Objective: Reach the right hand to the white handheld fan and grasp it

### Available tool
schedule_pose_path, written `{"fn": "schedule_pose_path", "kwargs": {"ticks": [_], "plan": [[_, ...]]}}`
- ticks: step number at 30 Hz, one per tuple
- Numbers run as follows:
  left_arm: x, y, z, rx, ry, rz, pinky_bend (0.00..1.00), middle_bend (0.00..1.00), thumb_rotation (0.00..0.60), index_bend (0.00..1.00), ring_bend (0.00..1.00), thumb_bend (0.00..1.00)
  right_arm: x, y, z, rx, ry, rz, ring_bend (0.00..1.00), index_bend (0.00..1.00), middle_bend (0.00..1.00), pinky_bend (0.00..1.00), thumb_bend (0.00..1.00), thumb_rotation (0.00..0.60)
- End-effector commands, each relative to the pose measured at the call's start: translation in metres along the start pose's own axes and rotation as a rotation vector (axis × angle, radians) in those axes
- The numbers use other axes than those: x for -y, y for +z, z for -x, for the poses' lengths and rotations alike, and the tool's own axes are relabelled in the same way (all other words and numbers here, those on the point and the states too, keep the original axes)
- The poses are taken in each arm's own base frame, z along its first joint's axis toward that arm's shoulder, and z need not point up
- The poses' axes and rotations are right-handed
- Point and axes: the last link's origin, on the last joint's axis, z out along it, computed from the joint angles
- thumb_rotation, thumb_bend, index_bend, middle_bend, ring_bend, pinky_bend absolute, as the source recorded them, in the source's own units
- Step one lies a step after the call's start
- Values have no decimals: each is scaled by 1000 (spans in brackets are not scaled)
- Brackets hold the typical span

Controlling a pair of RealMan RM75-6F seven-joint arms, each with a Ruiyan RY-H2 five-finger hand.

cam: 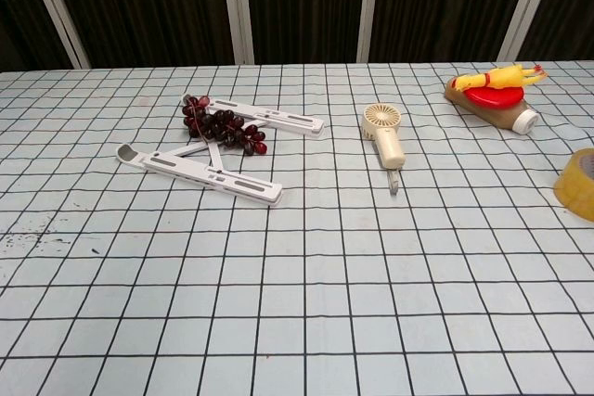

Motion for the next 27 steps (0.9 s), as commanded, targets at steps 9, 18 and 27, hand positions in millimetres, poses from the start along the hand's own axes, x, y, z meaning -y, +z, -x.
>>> {"fn": "schedule_pose_path", "kwargs": {"ticks": [9,18,27], "plan": [[-1,-1,0,0,0,2,0,0,600,0,0,0,1,0,-1,-3,4,-3,0,0,0,0,420,600],[0,-1,-2,-1,-14,1,0,0,600,0,0,0,19,22,-2,4,67,-48,26,0,12,75,421,600],[1,0,-3,-4,-22,3,0,0,600,0,0,0,74,94,-14,-3,175,-151,793,0,714,745,519,600]]}}
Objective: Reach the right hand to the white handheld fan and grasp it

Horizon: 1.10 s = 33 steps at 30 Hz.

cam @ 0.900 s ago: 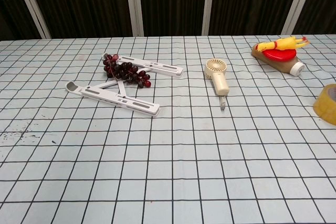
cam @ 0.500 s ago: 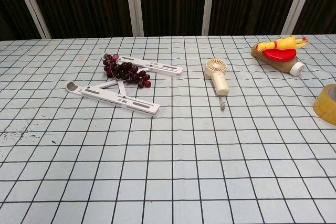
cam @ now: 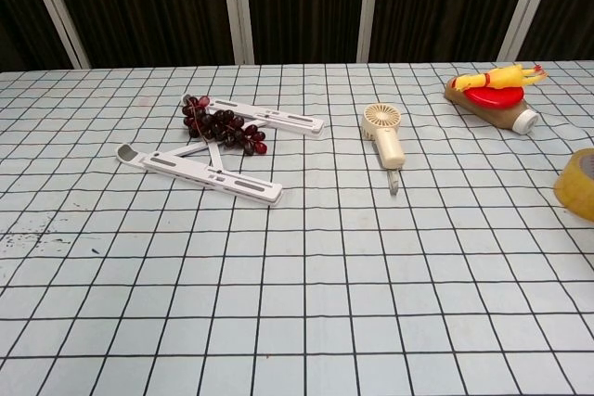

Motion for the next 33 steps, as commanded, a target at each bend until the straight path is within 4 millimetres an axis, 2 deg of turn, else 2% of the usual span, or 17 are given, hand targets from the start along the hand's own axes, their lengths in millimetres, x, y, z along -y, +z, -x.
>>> {"fn": "schedule_pose_path", "kwargs": {"ticks": [1,3,6,14,19,26,33], "plan": [[1,1,0,4,-4,-3,0,0,600,0,0,0,31,43,5,34,54,-51,815,0,738,756,563,600],[2,1,0,8,-5,-7,0,0,600,0,0,0,44,57,10,58,56,-70,857,0,780,773,667,600],[2,1,-1,10,-12,-9,0,0,600,0,0,0,64,77,20,92,46,-99,885,0,807,783,722,600],[5,3,-1,19,-18,-11,0,0,600,0,0,0,112,122,52,183,25,-131,900,0,819,788,754,600],[6,4,-2,24,-21,-12,0,0,600,0,0,0,132,138,69,225,29,-126,901,0,819,788,755,600],[7,4,-4,21,-32,-9,0,0,600,0,0,0,148,154,89,269,19,-106,901,0,820,788,754,600],[7,6,-4,25,-47,-12,0,0,600,0,0,0,151,164,106,312,9,-70,901,0,820,788,755,600]]}}
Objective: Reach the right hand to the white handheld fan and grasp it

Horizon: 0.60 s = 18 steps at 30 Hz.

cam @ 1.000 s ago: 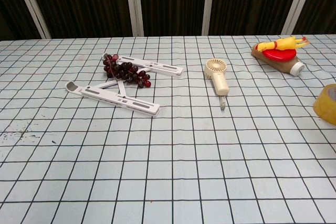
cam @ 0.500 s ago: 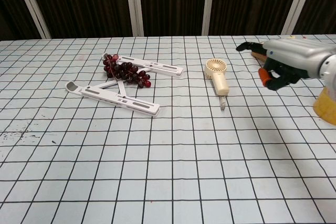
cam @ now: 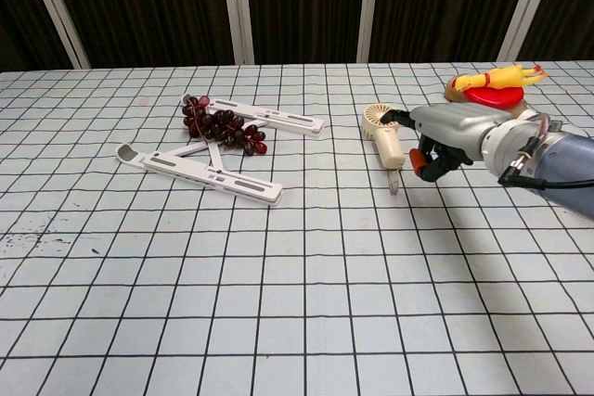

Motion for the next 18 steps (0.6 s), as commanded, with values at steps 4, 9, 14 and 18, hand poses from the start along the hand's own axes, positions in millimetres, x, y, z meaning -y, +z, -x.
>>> {"fn": "schedule_pose_path", "kwargs": {"ticks": [4,9,14,18], "plan": [[-1,0,0,1,-5,3,0,0,600,0,0,0,2,8,11,31,-5,19,901,0,820,788,755,600],[-1,0,0,2,-9,4,0,0,600,0,0,0,0,11,12,31,-8,31,901,0,821,788,756,600],[-1,1,0,2,-11,3,0,0,600,0,0,0,-1,14,11,31,-5,41,902,0,821,788,756,600],[-1,0,0,5,-12,2,0,0,600,0,0,0,-2,15,11,32,-5,47,901,0,821,788,756,600]]}}
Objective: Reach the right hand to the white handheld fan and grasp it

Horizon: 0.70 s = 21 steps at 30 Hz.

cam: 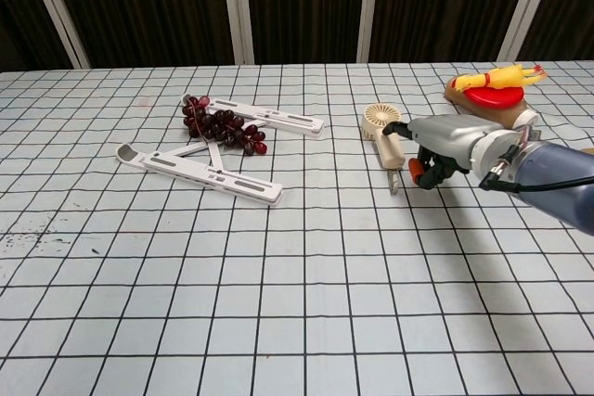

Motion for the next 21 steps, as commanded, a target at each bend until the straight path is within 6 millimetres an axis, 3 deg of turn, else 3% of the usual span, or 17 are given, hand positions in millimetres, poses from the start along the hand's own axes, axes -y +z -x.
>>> {"fn": "schedule_pose_path", "kwargs": {"ticks": [1,21], "plan": [[0,0,0,2,-1,-1,0,0,600,0,0,0,0,1,0,1,-3,3,901,0,821,788,756,600],[0,1,0,5,-10,-1,0,0,600,0,0,0,-1,5,-3,-17,17,29,902,0,821,788,759,600]]}}
